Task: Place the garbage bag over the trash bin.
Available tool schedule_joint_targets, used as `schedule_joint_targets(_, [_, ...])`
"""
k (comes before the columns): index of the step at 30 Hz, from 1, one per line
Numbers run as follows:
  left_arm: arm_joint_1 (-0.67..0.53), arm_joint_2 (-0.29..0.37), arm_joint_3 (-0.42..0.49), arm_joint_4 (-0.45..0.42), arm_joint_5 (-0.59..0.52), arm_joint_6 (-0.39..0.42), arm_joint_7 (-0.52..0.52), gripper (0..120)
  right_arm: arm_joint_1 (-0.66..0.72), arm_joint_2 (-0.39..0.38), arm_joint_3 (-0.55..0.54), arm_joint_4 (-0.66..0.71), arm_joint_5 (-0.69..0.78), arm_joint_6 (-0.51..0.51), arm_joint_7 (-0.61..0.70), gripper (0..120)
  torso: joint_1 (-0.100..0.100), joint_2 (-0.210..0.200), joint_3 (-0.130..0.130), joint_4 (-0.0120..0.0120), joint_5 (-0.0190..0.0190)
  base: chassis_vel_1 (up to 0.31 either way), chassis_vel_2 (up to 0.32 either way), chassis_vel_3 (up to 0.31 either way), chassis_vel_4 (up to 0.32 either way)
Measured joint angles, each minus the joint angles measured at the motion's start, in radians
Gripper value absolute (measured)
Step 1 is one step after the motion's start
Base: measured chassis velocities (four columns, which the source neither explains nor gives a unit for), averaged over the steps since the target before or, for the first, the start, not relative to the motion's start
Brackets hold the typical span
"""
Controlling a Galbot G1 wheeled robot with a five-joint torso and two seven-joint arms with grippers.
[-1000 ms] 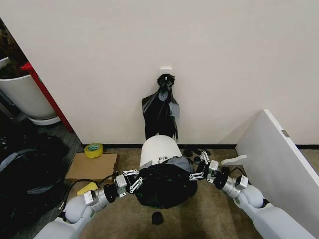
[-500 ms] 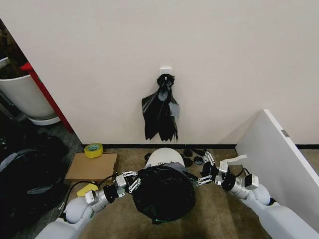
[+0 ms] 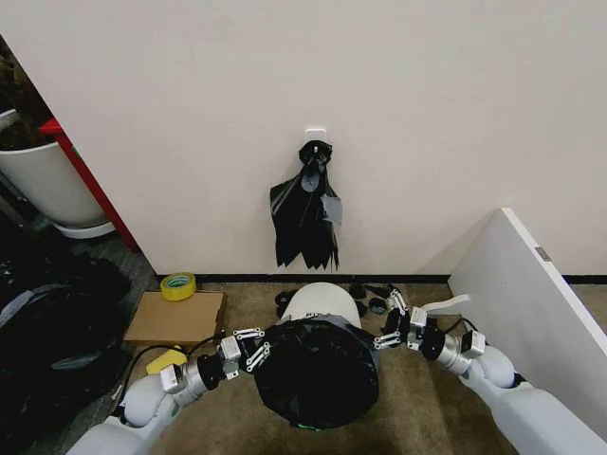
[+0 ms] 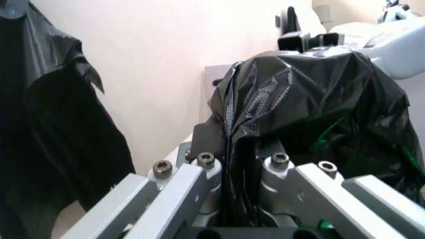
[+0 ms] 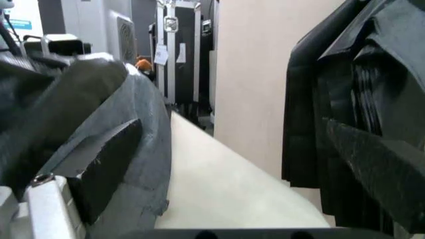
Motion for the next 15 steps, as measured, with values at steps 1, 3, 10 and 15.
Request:
schedule_joint_targets(1, [0.0,0.001,0.0,-0.001,-0.003,0.0,0.004,4,0.005,0.001,-0.004,-0.008,-0.004,0.001,-0.003,100,0.0,0.0,0.0,0.0,0.0,0.0,0.0,0.0,0.0])
schedule_joint_targets(3, [0.0,0.001,0.0,-0.004,-0.01,0.001,0.015,4,0.018,0.005,-0.014,-0.027,-0.011,0.004,-0.007,100,0.0,0.0,0.0,0.0,0.0,0.0,0.0,0.0,0.0])
schedule_joint_targets(10, [0.001,0.002,0.0,-0.02,-0.033,0.012,0.052,4,0.058,0.026,-0.052,-0.078,-0.025,0.027,0.005,100,0.0,0.0,0.0,0.0,0.0,0.0,0.0,0.0,0.0])
schedule_joint_targets(15, [0.002,0.002,0.001,-0.032,-0.059,0.026,0.074,4,0.079,0.046,-0.072,-0.107,-0.032,0.046,0.03,100,0.0,0.0,0.0,0.0,0.0,0.0,0.0,0.0,0.0])
